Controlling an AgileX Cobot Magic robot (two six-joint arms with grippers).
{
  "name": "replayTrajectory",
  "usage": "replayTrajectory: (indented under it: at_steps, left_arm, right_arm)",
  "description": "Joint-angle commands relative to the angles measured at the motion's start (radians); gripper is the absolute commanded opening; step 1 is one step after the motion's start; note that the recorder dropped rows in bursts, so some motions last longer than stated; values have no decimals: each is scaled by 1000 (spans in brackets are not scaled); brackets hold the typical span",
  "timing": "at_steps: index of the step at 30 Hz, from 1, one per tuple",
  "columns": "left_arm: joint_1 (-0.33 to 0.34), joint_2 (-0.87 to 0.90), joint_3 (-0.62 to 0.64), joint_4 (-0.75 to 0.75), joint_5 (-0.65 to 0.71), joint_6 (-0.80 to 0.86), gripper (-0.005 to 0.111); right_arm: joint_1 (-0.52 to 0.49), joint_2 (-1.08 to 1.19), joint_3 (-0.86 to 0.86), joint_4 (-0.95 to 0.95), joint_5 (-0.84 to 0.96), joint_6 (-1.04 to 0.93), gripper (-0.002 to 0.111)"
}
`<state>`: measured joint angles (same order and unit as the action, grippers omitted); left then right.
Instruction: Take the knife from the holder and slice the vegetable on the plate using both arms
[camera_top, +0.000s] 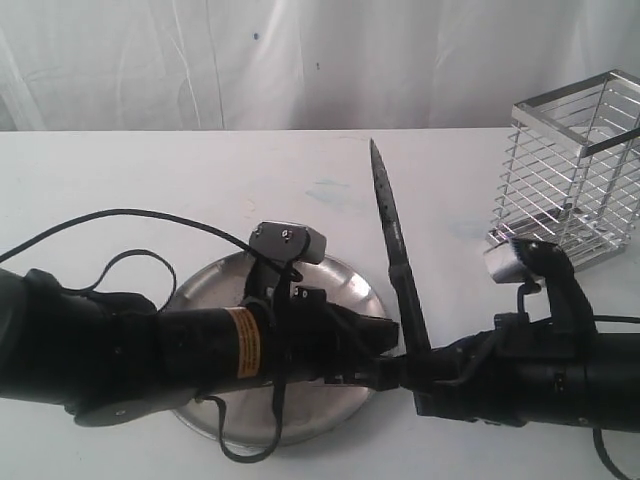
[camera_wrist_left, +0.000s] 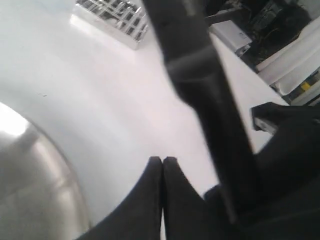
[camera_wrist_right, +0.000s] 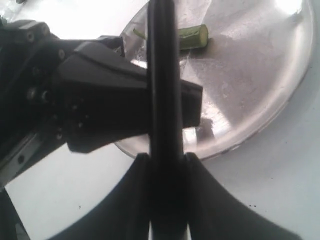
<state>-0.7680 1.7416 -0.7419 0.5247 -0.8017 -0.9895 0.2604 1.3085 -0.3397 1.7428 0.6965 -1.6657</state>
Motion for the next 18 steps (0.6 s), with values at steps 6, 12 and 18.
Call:
replayTrajectory:
  at_steps: [6,12,18]
  left_arm:
    - [220,-9,-4,60,150,-33,0]
    - [312,-126,-20,38,537,133,0]
    - [326,-199,-171,133,1232,475,0]
  right_arm:
    - [1,1,-7,2,-82,10,0]
    - [1,1,-7,2,-65,8,0]
    - [1,1,-7,2,-65,-23,0]
